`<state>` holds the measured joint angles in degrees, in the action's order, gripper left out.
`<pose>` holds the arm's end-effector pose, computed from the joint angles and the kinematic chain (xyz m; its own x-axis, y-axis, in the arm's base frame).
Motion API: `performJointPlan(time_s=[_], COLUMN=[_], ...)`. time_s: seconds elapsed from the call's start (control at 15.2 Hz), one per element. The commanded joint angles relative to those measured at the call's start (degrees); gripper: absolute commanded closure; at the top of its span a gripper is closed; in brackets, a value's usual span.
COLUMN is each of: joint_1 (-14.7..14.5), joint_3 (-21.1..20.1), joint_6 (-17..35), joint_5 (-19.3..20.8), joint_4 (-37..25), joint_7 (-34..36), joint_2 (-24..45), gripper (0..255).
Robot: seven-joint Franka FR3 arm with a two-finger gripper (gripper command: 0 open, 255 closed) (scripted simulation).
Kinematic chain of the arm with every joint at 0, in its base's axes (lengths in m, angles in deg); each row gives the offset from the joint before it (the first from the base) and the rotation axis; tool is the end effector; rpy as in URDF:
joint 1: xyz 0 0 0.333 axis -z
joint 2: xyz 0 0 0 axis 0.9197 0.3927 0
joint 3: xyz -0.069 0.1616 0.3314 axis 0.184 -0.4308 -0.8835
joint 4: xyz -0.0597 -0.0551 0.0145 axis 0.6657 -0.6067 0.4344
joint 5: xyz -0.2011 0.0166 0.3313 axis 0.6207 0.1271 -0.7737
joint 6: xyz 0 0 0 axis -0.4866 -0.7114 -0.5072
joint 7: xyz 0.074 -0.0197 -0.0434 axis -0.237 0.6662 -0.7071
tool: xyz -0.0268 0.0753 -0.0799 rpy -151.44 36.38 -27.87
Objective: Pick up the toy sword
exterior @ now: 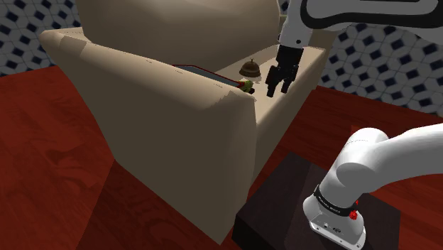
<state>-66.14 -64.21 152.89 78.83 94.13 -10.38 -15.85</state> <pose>0.2687 -0.0205 0.6142 0.9943 -0.1058 -0.0152 -0.1068 -0.9861 -0.1272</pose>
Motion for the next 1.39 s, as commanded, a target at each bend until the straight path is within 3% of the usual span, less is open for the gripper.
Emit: performJointPlan(time_s=[0.0, 0.53, 0.99, 1.32], joint_1=[0.0, -0.55, -0.75, -0.73], joint_3=[0.0, 1.41, 1.4, 1.42], joint_6=[0.0, -4.44, -11.9, -8.95], joint_5=[0.0, 7.08, 12.92, 13.03], joint_4=[0.0, -20.59, -42.93, -39.91], joint_7=[0.0, -7.15, -13.05, -12.75], joint_2=[0.0, 24.43, 45.71, 45.79], gripper=[0, 0, 0, 0])
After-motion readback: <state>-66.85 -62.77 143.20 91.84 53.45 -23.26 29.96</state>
